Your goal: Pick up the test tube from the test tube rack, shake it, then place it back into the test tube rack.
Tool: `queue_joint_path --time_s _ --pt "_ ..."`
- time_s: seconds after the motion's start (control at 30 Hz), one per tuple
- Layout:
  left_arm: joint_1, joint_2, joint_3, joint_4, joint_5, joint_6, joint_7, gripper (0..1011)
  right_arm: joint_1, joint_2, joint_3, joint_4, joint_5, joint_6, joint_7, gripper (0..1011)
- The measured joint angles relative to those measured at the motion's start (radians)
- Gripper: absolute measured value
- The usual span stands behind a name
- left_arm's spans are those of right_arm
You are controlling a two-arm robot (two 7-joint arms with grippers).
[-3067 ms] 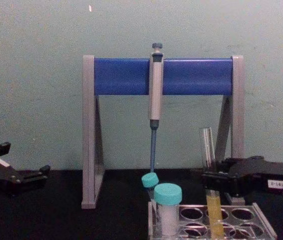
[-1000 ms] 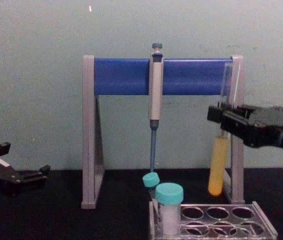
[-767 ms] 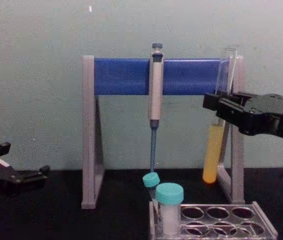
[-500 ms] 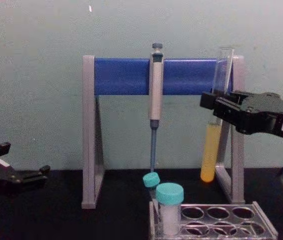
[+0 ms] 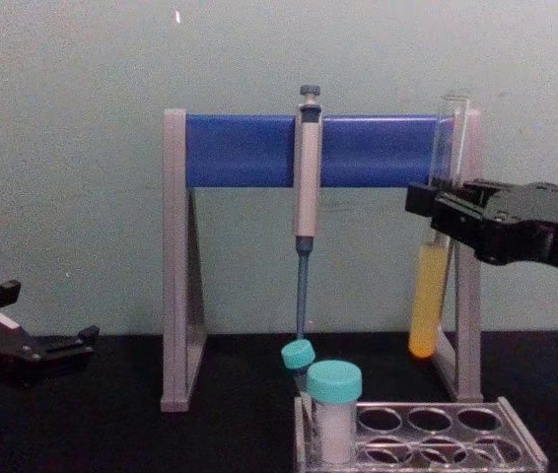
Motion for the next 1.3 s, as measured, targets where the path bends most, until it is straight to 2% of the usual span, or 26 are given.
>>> queue_joint_path --time_s 0.27,0.5,0.67,0.8,0.93,1.03,1.1,1.3 --pt "0.000 0.000 0.000 0.000 0.000 0.000 0.000 1010 -0.028 0.018 0.022 -0.029 -0.022 0.005 -0.035 233" --pt "0.000 0.000 0.000 0.000 0.000 0.000 0.000 1009 -0.078 0.052 0.044 -0.094 -0.032 0.049 -0.056 233" --pt "0.000 0.000 0.000 0.000 0.000 0.000 0.000 1010 -0.114 0.089 0.043 -0.150 -0.027 0.104 -0.042 232" --pt "0.000 0.000 0.000 0.000 0.000 0.000 0.000 1009 -0.115 0.096 0.030 -0.160 -0.015 0.116 -0.016 232" --pt "0.000 0.000 0.000 0.000 0.000 0.000 0.000 1010 -0.102 0.091 0.014 -0.151 0.001 0.116 0.007 233" --pt "0.000 0.000 0.000 0.000 0.000 0.000 0.000 1010 -0.080 0.074 -0.001 -0.124 0.020 0.103 0.029 233" --pt "0.000 0.000 0.000 0.000 0.000 0.000 0.000 1010 -0.054 0.052 -0.014 -0.088 0.035 0.082 0.045 233" --pt "0.000 0.000 0.000 0.000 0.000 0.000 0.000 1010 -0.014 0.016 -0.023 -0.023 0.041 0.036 0.047 233"
